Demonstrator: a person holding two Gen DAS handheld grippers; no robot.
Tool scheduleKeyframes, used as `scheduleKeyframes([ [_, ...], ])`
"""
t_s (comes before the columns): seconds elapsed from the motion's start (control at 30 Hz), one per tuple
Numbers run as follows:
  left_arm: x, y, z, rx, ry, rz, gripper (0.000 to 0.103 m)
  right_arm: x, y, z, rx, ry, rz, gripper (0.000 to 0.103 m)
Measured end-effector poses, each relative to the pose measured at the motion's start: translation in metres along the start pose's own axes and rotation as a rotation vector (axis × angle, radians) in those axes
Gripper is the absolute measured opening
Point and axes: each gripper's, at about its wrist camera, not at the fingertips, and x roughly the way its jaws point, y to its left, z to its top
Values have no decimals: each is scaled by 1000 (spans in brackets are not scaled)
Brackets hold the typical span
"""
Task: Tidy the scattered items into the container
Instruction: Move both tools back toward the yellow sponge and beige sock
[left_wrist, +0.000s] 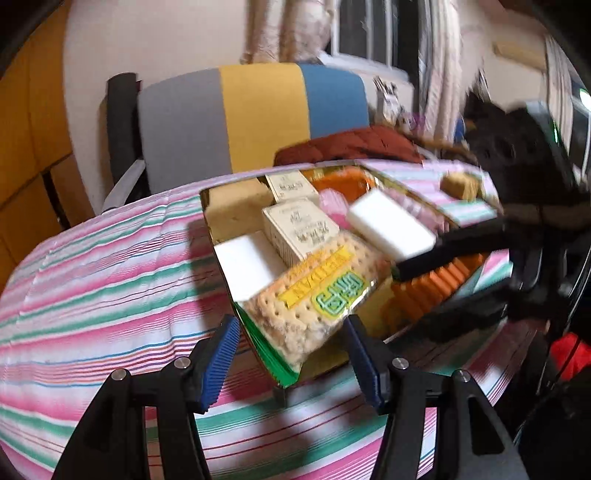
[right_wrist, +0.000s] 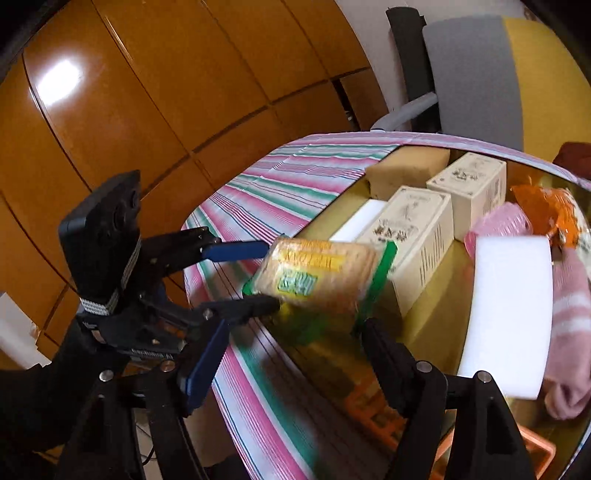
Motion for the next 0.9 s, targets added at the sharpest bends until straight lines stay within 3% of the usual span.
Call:
scheduleKeyframes([
  [0.1, -7, 12, 7, -99, -72, -36, 60, -7, -4, 2, 18, -35, -19, 75],
  [0.23, 4, 22, 20, -205, -71, -51, 60, -12, -13, 20, 86, -92, -11, 75],
  [0.33, 19, 18, 28, -217, -24, 2, 58, -12, -19, 30, 139, -115, 9, 76],
  [0.53, 43, -2, 27, -167, 64, -102, 59, -23, -24, 17, 166, -133, -10, 78],
  [0.6, 45, -16, 20, -117, 81, -76, 59, -32, -28, 13, 178, -150, -23, 78],
  [0.73, 38, -23, 13, -127, 64, -57, 59, -52, -34, 1, 197, -191, -43, 79],
  [0.9, 20, -30, 7, -171, -14, -15, 60, -80, -43, -18, 226, -245, -96, 80],
])
